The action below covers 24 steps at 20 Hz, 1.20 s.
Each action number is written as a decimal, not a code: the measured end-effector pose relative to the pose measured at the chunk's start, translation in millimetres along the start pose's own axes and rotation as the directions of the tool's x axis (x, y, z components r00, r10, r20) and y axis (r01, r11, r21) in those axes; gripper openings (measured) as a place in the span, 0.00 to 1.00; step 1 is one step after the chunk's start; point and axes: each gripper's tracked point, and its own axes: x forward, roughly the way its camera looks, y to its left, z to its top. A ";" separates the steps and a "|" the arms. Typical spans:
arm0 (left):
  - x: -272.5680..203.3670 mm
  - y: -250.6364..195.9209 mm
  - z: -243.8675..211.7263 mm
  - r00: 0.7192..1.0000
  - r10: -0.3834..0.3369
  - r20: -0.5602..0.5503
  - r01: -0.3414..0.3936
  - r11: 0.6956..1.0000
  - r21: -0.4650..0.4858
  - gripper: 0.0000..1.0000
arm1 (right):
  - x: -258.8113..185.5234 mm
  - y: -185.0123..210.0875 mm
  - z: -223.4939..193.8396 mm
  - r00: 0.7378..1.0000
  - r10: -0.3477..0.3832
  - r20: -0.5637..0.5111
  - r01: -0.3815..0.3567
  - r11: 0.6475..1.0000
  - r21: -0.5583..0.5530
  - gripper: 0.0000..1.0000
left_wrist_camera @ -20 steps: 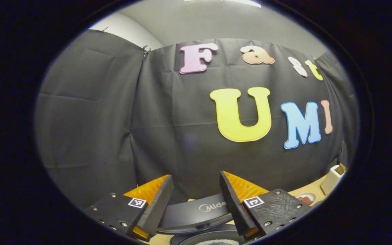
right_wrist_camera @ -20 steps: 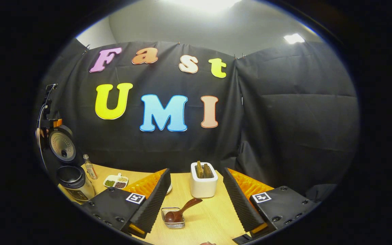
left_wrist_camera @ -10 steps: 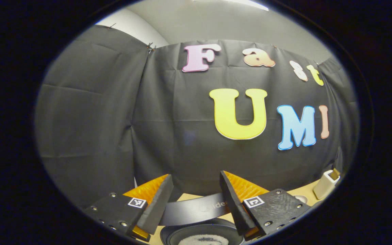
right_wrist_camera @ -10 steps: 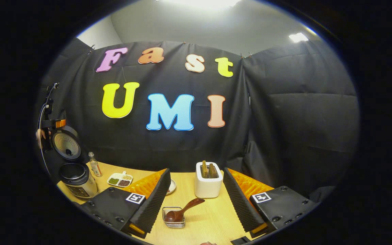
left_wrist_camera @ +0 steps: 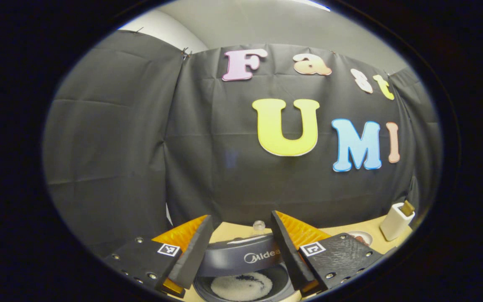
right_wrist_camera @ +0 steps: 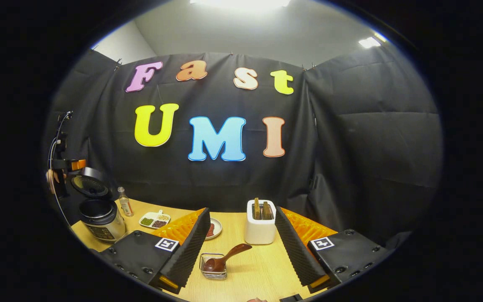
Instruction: Close the left gripper, press the button to open the rice cooker; take a wooden spoon from the chopstick holder with the right hand, scoop a spoonful of rice and pour it into the rice cooker, then put the wooden spoon back into the chopstick holder.
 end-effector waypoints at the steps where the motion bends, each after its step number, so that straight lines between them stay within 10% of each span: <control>1: -6.7 -3.9 -7.8 1.000 -0.001 -0.011 0.001 1.000 0.000 0.87 | -1.3 -1.7 0.6 1.000 0.009 0.001 -0.009 1.000 0.001 0.98; 24: -60.8 -36.2 -171.4 0.978 0.090 -0.187 -0.081 0.995 0.059 0.89 | -14.7 -60.5 -27.5 0.997 0.059 -0.050 -0.058 0.998 0.011 0.98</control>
